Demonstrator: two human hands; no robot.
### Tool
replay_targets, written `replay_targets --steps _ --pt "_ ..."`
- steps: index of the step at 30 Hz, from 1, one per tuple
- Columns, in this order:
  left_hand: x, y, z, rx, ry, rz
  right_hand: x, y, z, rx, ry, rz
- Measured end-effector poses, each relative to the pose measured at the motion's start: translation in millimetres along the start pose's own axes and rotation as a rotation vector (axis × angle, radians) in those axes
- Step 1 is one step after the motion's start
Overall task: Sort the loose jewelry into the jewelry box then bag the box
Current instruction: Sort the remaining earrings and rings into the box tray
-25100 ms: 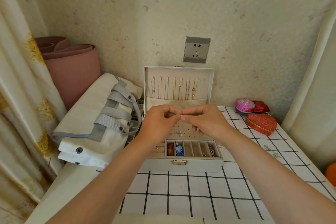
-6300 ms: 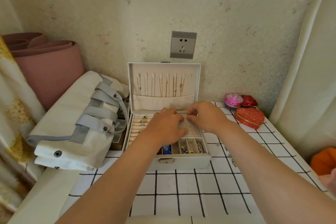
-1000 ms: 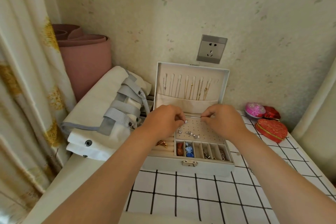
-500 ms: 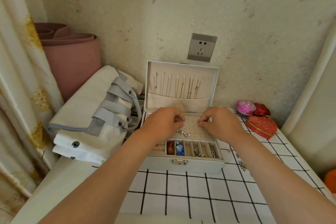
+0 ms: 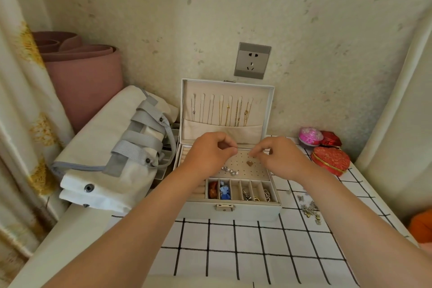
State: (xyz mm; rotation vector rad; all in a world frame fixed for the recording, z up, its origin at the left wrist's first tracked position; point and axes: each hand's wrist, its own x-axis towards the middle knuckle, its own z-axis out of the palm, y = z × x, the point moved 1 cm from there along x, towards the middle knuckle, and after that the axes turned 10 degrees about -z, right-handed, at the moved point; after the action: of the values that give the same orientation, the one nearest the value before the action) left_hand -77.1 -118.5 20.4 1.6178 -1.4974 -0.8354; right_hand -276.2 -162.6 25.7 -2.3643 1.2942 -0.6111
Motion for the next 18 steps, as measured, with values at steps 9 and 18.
replay_targets --steps 9,18 --pt "-7 15 13 -0.269 0.010 -0.122 -12 -30 -18 0.486 0.113 0.026" --pt "-12 22 18 -0.365 -0.010 -0.176 -14 -31 -15 0.651 0.189 0.122"
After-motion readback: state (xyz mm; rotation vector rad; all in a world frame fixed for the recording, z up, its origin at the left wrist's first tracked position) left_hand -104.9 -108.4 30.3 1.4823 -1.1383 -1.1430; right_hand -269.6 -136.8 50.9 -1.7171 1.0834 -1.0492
